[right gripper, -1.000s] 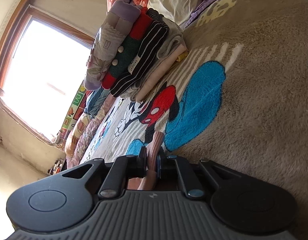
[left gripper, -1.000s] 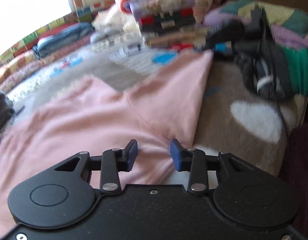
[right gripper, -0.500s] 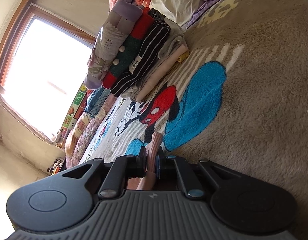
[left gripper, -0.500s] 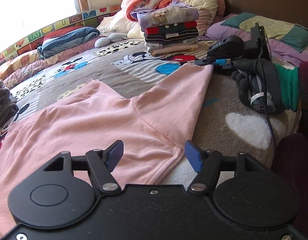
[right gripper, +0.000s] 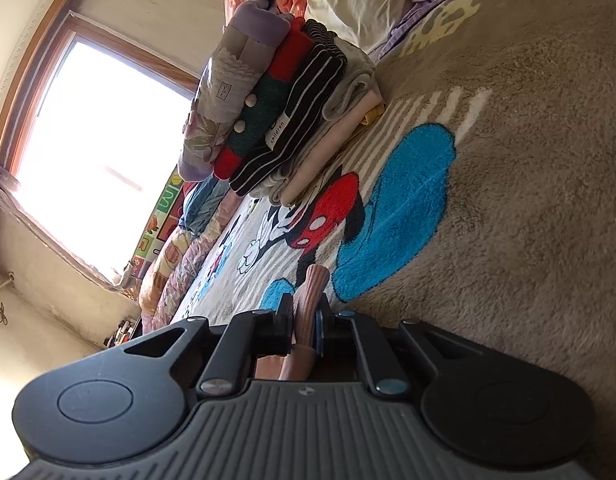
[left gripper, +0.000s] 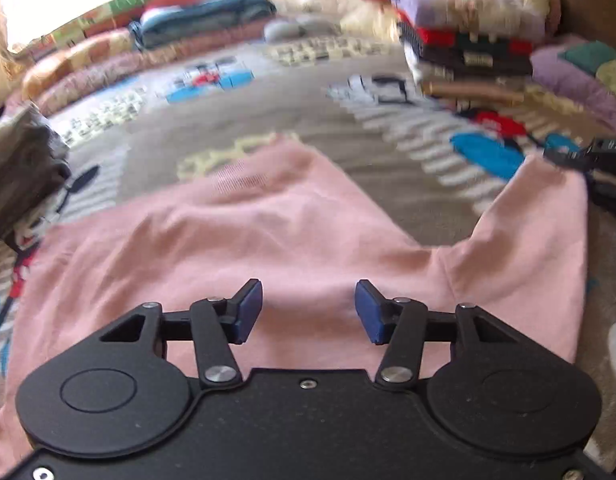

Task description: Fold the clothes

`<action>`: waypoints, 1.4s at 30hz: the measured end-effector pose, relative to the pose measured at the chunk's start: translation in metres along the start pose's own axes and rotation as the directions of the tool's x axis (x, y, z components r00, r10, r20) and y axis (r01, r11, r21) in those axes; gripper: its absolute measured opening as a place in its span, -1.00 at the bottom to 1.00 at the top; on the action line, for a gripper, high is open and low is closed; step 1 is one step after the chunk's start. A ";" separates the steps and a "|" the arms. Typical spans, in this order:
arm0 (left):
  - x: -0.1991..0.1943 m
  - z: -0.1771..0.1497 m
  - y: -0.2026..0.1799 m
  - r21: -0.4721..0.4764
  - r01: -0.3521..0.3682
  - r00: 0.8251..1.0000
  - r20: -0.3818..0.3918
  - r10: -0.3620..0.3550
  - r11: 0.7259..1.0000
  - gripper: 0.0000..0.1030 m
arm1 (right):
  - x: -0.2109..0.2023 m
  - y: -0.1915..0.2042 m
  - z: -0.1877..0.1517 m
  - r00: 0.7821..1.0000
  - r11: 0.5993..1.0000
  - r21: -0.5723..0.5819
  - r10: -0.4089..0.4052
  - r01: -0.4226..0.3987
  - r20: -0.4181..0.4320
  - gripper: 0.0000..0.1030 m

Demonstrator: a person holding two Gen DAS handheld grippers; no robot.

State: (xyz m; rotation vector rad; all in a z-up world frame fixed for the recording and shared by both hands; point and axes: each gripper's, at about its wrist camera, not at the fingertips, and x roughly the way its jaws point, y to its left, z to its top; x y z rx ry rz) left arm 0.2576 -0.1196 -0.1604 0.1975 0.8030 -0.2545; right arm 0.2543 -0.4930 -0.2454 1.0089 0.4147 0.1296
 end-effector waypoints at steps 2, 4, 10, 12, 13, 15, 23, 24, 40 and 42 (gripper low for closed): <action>0.007 0.005 0.009 -0.046 0.043 0.998 -0.050 -0.045 0.998 -0.01 | -0.001 -0.001 0.000 1.000 1.000 0.004 0.011 -0.011 0.002 -0.77; -0.007 0.013 0.021 -0.086 0.072 0.997 -0.025 -0.074 0.994 -0.01 | -0.001 -0.002 0.000 1.000 1.000 0.009 0.023 -0.023 0.005 -0.76; 0.011 0.045 0.089 -0.361 0.052 0.998 -0.010 -0.059 0.931 -0.01 | 0.000 -0.003 -0.002 0.999 0.999 0.001 0.037 -0.037 0.016 -0.76; 0.036 0.053 0.109 -0.451 0.058 0.996 -0.040 -0.085 0.891 -0.01 | 0.000 -0.003 -0.002 0.999 0.999 -0.001 0.041 -0.041 0.018 -0.76; 0.045 0.055 0.113 -0.467 0.064 0.993 -0.056 -0.102 0.882 0.00 | 0.000 -0.003 -0.002 0.999 0.999 -0.004 0.040 -0.040 0.019 -0.76; 0.062 0.059 0.120 -0.498 0.074 0.987 -0.087 -0.135 0.864 0.22 | 0.001 -0.002 -0.002 0.999 0.999 -0.013 0.037 -0.037 0.019 -0.76; 0.027 0.060 0.098 -0.491 0.105 0.991 -0.021 -0.131 0.865 0.29 | 0.002 -0.003 -0.002 0.999 0.999 -0.017 0.039 -0.039 0.021 -0.76; 0.021 0.060 0.088 -0.470 0.121 0.990 -0.005 -0.139 0.874 0.30 | 0.001 -0.003 -0.002 0.999 0.999 -0.017 0.039 -0.039 0.021 -0.76; -0.029 0.013 -0.206 0.516 0.006 0.984 0.149 -0.097 0.857 0.38 | -0.029 -0.031 0.011 0.930 0.908 0.200 0.353 -0.367 0.103 0.23; -0.019 -0.001 -0.232 0.591 -0.075 0.980 0.193 -0.050 0.803 0.38 | -0.042 -0.031 0.018 0.936 0.920 0.183 0.326 -0.347 0.135 0.30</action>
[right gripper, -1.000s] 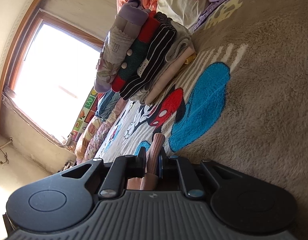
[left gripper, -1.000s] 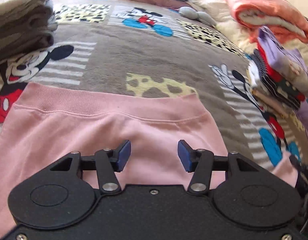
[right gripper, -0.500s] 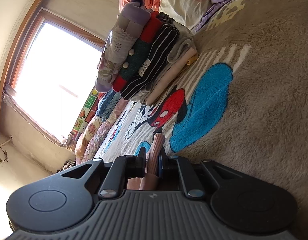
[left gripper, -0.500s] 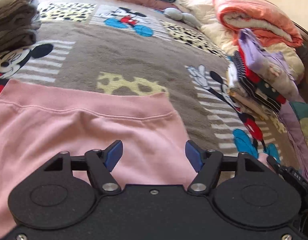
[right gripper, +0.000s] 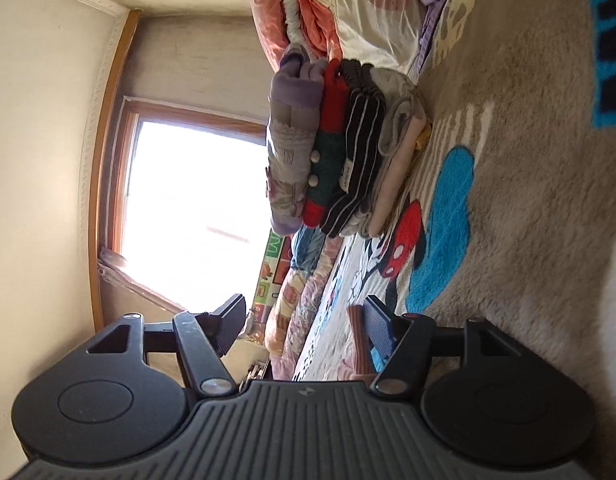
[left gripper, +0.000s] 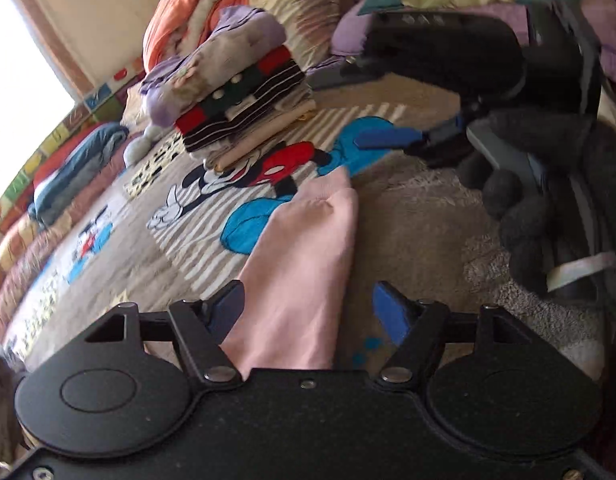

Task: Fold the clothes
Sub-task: 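Grasp the sleeve cuff with the left gripper while the right gripper releases it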

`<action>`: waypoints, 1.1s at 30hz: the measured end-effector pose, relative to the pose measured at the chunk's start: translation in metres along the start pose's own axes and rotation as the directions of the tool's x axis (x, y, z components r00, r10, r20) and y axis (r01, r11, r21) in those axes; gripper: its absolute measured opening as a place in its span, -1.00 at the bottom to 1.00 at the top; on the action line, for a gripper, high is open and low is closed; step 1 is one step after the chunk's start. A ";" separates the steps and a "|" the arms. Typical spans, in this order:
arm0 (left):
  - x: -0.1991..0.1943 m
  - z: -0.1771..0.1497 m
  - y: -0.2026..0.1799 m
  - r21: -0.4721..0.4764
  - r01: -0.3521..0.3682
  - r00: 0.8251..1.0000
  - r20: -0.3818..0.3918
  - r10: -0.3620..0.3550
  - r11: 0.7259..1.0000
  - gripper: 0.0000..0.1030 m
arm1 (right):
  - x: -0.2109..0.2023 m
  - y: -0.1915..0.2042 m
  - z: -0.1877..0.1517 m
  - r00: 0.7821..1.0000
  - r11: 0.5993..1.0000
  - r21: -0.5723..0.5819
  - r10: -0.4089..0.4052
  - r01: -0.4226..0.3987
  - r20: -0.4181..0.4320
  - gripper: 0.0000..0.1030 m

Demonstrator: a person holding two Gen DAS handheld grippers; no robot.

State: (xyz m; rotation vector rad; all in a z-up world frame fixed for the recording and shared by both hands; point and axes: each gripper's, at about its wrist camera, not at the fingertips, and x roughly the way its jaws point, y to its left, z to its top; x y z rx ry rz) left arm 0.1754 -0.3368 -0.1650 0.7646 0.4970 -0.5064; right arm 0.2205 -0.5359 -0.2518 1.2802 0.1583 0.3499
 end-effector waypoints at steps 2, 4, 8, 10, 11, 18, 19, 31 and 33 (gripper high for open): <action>0.010 0.002 -0.021 0.094 -0.059 0.998 0.002 0.059 0.994 0.38 | -0.012 0.007 0.009 0.999 0.998 -0.045 -0.032 0.034 0.040 0.37; 0.021 0.005 -0.037 0.159 -0.111 0.994 0.006 0.111 0.981 0.38 | -0.022 0.007 0.016 0.997 0.997 -0.050 -0.049 0.052 0.060 0.38; 0.043 0.015 -0.048 0.240 -0.212 0.977 0.018 0.214 0.947 0.38 | -0.041 0.003 0.030 0.992 0.997 -0.041 -0.065 0.070 0.103 0.38; 0.054 0.023 -0.049 0.267 -0.240 0.969 0.013 0.246 0.933 0.36 | -0.052 -0.001 0.038 0.988 0.997 -0.029 -0.067 0.072 0.141 0.38; 0.059 0.027 -0.050 0.281 -0.250 0.966 0.008 0.258 0.927 0.35 | -0.058 -0.006 0.042 0.985 0.998 -0.006 -0.068 0.070 0.159 0.37; 0.085 0.050 -0.065 0.332 -0.264 0.953 -0.059 0.299 0.906 -0.19 | -0.058 -0.024 0.050 0.983 0.997 0.058 -0.058 0.048 0.175 0.29; 0.088 0.051 -0.063 0.323 -0.261 0.952 -0.070 0.298 0.910 -0.25 | -0.057 -0.025 0.050 0.982 0.997 0.061 -0.056 0.046 0.178 0.29; 0.106 0.070 -0.036 0.185 -0.144 0.972 -0.159 0.174 0.972 -0.86 | -0.063 -0.022 0.046 0.979 0.997 0.066 -0.059 0.047 0.193 0.27; 0.094 0.074 -0.008 0.049 -0.093 0.982 -0.158 0.100 0.994 -0.86 | -0.068 -0.014 0.042 0.978 0.996 0.044 -0.083 0.076 0.191 0.29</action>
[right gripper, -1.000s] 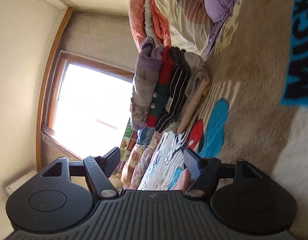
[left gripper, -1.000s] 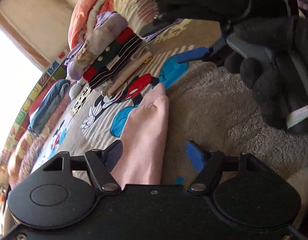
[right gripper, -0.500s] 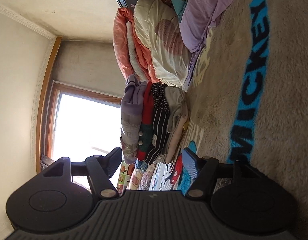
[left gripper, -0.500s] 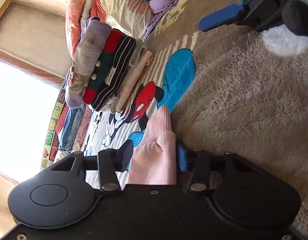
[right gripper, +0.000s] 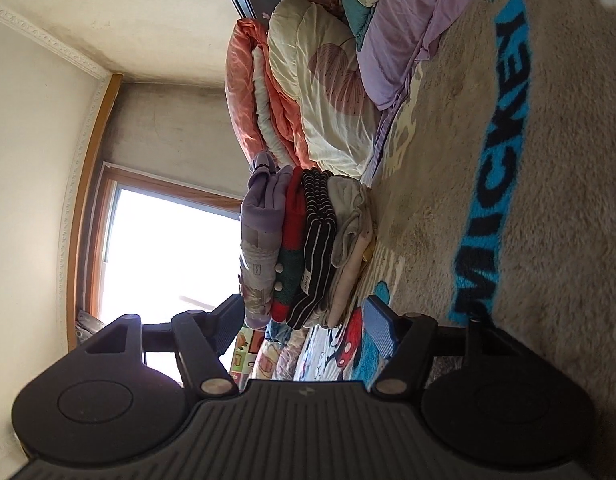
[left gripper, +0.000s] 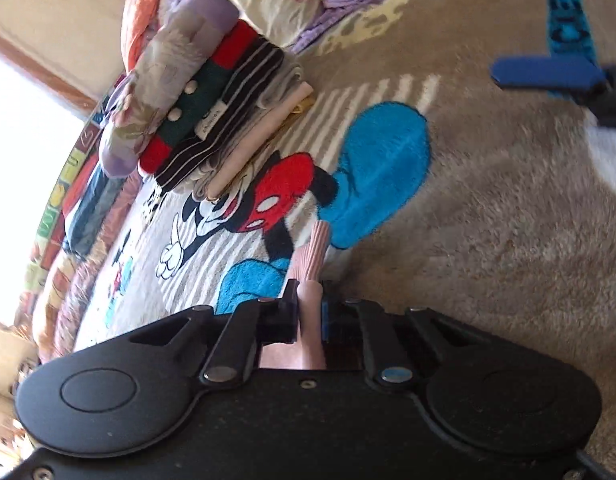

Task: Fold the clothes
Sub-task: 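Grasp the sleeve cuff with the left gripper while the right gripper releases it, then lift the pink sleeve with the left gripper and fold it across the body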

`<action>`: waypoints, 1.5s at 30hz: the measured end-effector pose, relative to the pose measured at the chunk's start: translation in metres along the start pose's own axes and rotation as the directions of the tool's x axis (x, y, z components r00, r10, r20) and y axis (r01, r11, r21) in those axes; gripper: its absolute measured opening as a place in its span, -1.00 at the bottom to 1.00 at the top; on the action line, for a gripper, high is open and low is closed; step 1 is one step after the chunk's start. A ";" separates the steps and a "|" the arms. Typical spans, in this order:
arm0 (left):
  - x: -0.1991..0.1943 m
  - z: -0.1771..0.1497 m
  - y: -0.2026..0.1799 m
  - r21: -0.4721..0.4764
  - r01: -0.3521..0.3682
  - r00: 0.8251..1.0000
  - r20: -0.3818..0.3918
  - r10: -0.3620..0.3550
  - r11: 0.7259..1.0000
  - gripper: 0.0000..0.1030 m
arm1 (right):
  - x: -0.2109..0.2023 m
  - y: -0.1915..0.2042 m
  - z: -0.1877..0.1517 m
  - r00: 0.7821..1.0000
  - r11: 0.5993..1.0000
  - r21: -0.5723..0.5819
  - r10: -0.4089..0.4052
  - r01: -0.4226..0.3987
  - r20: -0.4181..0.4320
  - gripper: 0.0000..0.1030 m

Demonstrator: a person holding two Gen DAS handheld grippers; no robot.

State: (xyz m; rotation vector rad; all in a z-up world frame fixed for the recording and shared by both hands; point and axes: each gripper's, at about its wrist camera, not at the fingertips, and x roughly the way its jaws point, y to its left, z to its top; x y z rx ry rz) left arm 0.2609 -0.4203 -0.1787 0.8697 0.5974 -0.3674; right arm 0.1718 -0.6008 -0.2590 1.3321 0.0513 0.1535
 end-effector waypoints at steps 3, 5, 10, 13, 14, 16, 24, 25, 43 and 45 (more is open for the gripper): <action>-0.014 0.001 0.045 -0.186 0.112 0.994 0.027 -0.108 0.976 -0.86 | -0.021 0.007 -0.002 0.999 0.999 0.025 -0.034 0.033 0.033 0.30; -0.025 -0.003 0.077 -0.297 0.177 0.984 0.066 -0.165 0.938 -0.86 | -0.041 0.015 -0.005 0.996 0.999 0.038 -0.032 0.029 0.087 0.40; -0.059 -0.021 0.145 -0.462 0.297 0.953 0.201 -0.228 0.836 -0.86 | -0.078 0.053 -0.036 0.994 0.998 -0.055 -0.008 0.014 0.109 0.42; -0.077 -0.033 0.172 -0.506 0.310 0.946 0.246 -0.210 0.805 -0.86 | -0.068 0.097 -0.078 1.000 0.961 -0.278 0.002 -0.011 -0.031 0.44; -0.082 -0.038 0.179 -0.527 0.318 0.943 0.259 -0.207 0.788 -0.86 | -0.062 0.113 -0.095 0.996 0.933 -0.360 -0.012 -0.022 -0.091 0.44; -0.092 -0.049 0.193 -0.558 0.324 0.940 0.281 -0.194 0.764 -0.86 | -0.043 0.137 -0.138 0.974 0.863 -0.502 -0.067 -0.052 -0.215 0.44; -0.128 -0.093 0.235 -0.630 0.289 0.942 0.320 -0.098 0.721 -0.87 | 0.003 0.165 -0.293 0.821 0.537 -0.831 -0.403 -0.146 -0.405 0.36; -0.131 -0.099 0.242 -0.644 0.285 0.944 0.319 -0.089 0.710 -0.87 | 0.004 0.165 -0.304 0.810 0.512 -0.846 -0.425 -0.152 -0.403 0.36; -0.163 -0.238 0.340 -0.821 0.249 0.951 0.309 0.033 0.514 -0.86 | -0.011 0.169 -0.364 0.819 0.225 -0.954 -0.497 -0.196 -0.285 0.30; -0.163 -0.255 0.345 -0.830 0.261 0.948 0.318 0.033 0.492 -0.86 | -0.013 0.171 -0.366 0.820 0.201 -0.959 -0.502 -0.198 -0.274 0.30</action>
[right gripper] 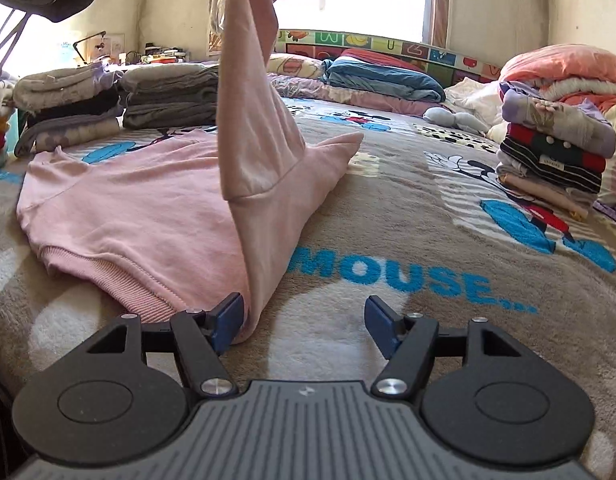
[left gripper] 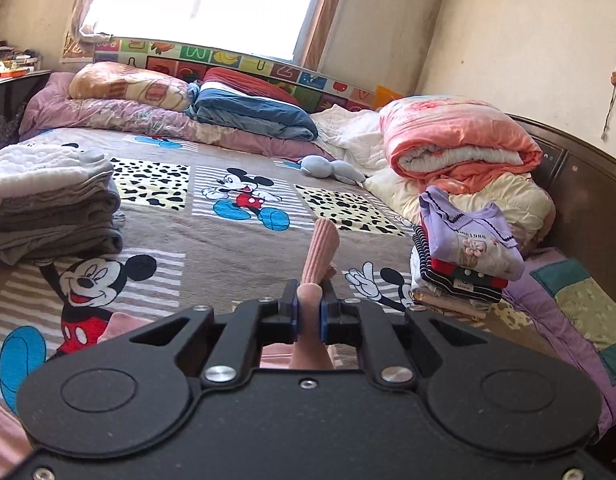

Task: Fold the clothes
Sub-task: 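Lift the pink sleeve with the left gripper and fold it across the body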

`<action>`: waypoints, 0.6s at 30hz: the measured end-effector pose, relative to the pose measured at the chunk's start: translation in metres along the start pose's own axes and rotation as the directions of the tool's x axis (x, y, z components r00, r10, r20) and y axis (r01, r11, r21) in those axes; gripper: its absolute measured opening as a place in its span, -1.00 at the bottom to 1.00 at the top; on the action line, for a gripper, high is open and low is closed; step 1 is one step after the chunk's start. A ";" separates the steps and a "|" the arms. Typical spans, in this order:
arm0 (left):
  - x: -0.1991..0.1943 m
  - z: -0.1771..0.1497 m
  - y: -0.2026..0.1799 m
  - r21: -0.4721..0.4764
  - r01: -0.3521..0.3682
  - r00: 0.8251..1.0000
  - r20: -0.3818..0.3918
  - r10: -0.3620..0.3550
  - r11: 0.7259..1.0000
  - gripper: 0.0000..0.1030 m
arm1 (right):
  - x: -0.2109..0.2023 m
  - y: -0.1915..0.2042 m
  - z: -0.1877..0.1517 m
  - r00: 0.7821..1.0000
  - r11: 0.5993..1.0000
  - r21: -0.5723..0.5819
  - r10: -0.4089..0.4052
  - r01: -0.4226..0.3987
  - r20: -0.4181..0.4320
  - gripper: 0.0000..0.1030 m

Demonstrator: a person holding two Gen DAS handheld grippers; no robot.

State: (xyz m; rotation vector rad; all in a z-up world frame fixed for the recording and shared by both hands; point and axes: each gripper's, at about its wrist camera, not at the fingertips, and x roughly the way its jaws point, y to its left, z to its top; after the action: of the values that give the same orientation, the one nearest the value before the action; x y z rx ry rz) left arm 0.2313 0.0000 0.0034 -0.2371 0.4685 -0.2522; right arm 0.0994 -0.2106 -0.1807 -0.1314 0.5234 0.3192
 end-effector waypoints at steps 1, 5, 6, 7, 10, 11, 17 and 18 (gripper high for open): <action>-0.002 -0.002 0.008 -0.011 0.005 1.000 0.003 -0.005 1.000 -0.86 | -0.001 0.001 0.000 1.000 1.000 -0.009 -0.006 0.006 -0.002 0.30; -0.006 -0.013 0.041 -0.075 0.040 0.999 0.026 -0.038 0.996 -0.86 | -0.002 0.009 0.002 0.999 0.999 -0.044 -0.032 0.032 -0.011 0.30; -0.007 -0.016 0.049 -0.090 0.049 0.998 0.035 -0.046 0.995 -0.86 | -0.003 0.012 0.002 0.999 0.998 -0.059 -0.039 0.038 -0.012 0.30; -0.007 -0.019 0.056 -0.100 0.052 0.998 0.045 -0.047 0.994 -0.86 | -0.003 0.015 0.002 0.999 0.996 -0.079 -0.043 0.042 -0.010 0.30; -0.010 -0.031 0.080 -0.147 0.063 0.995 0.083 -0.051 0.987 -0.86 | -0.005 0.023 0.001 0.998 0.986 -0.157 -0.056 0.056 0.000 0.30; -0.011 -0.035 0.089 -0.166 0.075 0.994 0.095 -0.059 0.983 -0.86 | -0.006 0.026 0.000 0.998 0.982 -0.180 -0.059 0.059 0.004 0.30; 0.000 -0.055 0.121 -0.189 0.110 0.991 0.098 -0.092 0.976 -0.87 | -0.008 0.037 -0.001 0.998 0.958 -0.279 -0.069 0.070 0.016 0.30; 0.003 -0.060 0.128 -0.202 0.104 0.992 0.085 -0.088 0.974 -0.87 | -0.007 0.038 -0.001 0.997 0.956 -0.285 -0.070 0.071 0.014 0.30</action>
State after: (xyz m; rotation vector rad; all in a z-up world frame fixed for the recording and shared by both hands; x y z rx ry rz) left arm 0.2290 0.1096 -0.0854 -0.4712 0.4085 -0.2883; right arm 0.0806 -0.1770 -0.1794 -0.4288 0.4652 0.3239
